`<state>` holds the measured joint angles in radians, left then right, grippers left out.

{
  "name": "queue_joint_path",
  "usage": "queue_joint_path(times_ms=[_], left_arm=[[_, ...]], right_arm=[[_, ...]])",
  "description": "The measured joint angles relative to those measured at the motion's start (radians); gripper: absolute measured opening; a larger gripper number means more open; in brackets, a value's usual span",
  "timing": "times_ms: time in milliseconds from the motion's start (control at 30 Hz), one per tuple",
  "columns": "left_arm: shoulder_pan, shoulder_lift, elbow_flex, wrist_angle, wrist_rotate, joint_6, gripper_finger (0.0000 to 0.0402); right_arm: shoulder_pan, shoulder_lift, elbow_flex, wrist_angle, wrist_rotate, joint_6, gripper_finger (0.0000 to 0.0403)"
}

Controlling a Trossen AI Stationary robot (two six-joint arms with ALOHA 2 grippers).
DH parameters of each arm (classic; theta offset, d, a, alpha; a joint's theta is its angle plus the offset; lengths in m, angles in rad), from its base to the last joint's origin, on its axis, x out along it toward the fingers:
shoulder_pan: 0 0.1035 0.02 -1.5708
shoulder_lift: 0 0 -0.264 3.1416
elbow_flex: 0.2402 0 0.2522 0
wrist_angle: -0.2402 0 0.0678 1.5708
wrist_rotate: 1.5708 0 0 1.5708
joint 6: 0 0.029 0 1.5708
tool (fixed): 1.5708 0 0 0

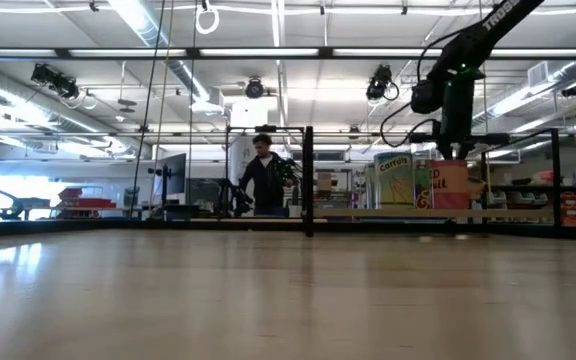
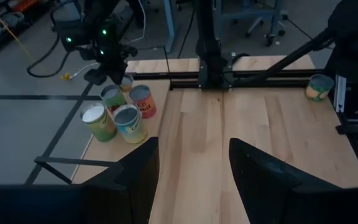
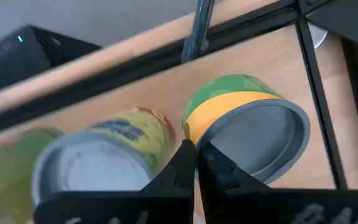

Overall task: Pick and place cans onto a shelf
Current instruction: Put the small yellow/green can on the shelf

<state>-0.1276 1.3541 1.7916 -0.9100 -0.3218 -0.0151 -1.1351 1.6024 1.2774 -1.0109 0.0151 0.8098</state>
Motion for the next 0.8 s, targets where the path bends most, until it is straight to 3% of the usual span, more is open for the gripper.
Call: queue_joint_path(times_ms=[300,567,800], left_arm=[[-0.001,0.001,0.0,-0.003,0.0,0.0,0.0199],[-0.001,0.001,0.0,-0.003,0.0,-0.005,0.0199],[-0.011,0.001,0.0,-0.029,0.0,-0.063,0.0199]], right_arm=[[-0.007,-0.002,0.001,-0.009,-0.026,0.003,0.0008],[0.044,0.019,-0.009,-0.015,0.087,0.048,0.0009],[0.059,0.053,-0.011,-0.023,0.104,0.073,0.0048]])
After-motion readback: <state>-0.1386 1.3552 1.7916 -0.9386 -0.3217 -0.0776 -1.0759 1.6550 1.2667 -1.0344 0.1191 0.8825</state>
